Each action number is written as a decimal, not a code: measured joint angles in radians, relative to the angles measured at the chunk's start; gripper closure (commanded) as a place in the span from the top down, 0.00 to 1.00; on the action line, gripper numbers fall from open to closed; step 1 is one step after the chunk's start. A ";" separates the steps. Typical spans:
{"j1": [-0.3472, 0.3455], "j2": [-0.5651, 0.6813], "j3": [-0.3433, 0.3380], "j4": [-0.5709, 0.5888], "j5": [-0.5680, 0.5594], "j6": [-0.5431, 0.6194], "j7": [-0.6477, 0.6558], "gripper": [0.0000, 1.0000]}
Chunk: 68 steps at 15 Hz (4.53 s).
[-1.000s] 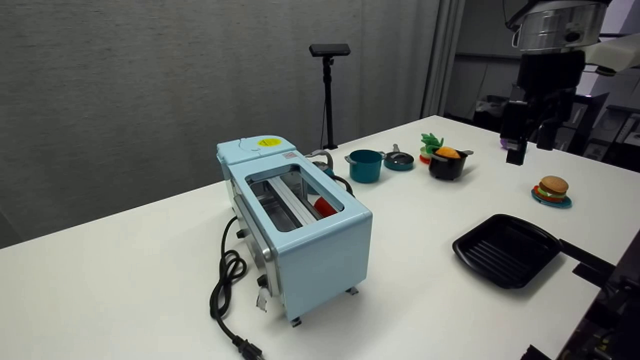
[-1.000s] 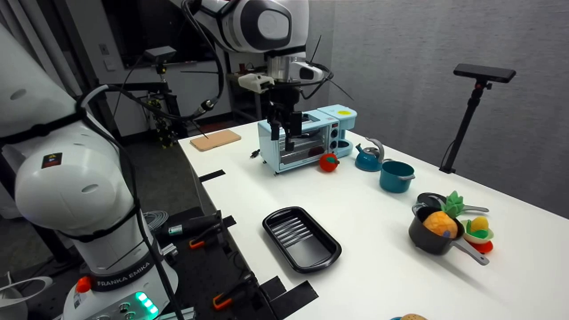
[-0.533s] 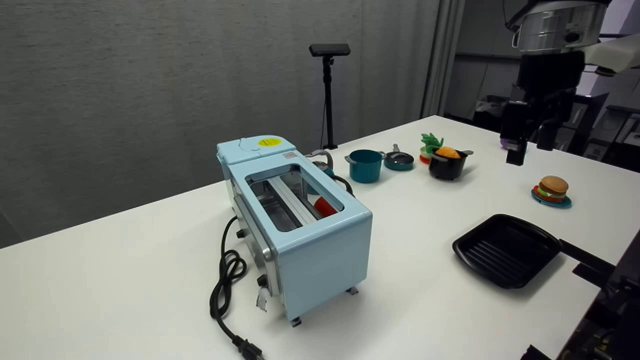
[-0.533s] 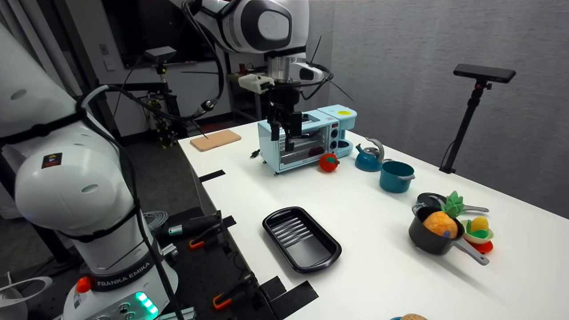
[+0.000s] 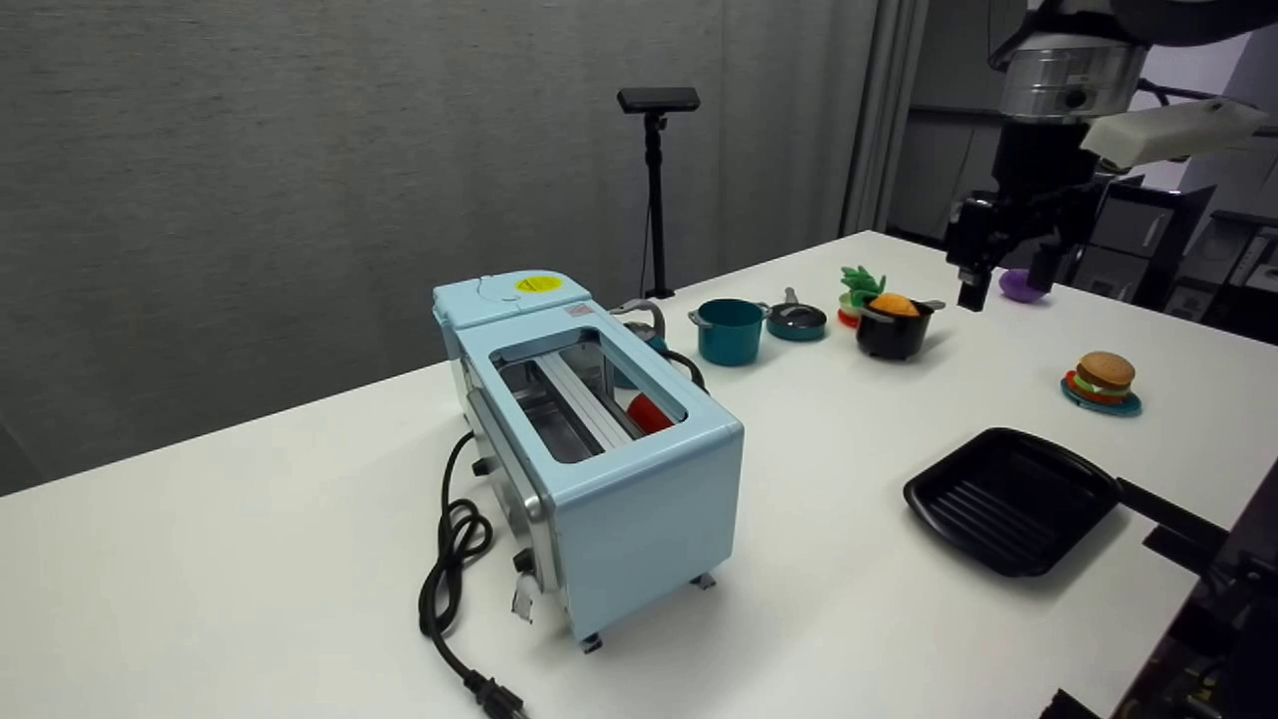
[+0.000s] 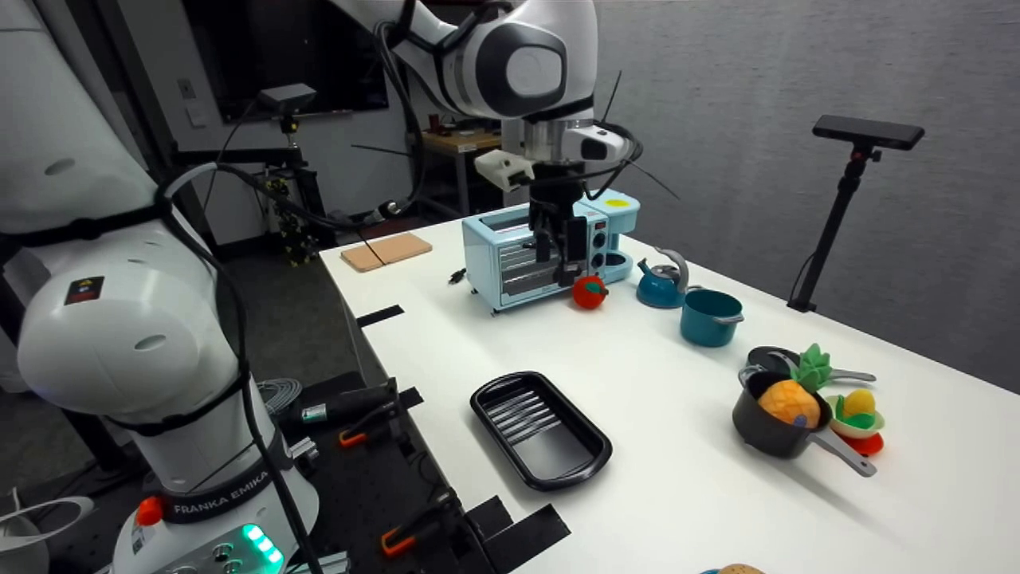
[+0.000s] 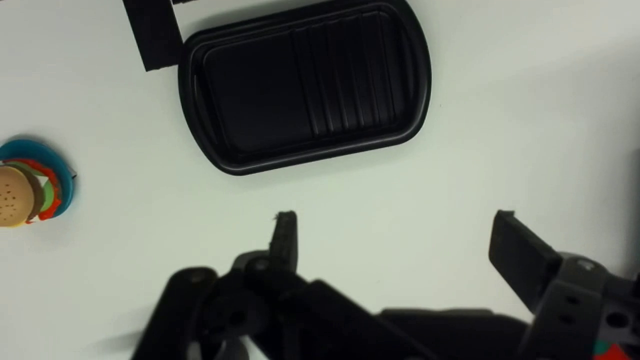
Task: Remove the orange toy from the pot.
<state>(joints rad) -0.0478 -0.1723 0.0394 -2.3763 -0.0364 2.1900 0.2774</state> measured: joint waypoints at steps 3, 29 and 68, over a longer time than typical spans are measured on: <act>-0.030 0.113 -0.047 0.096 -0.008 0.056 0.026 1.00; -0.068 1.065 -0.283 1.185 -0.029 -0.122 0.065 1.00; -0.065 1.033 -0.268 1.267 -0.072 -0.112 0.055 0.01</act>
<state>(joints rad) -0.1131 0.8611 -0.2281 -1.1089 -0.1084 2.0784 0.3323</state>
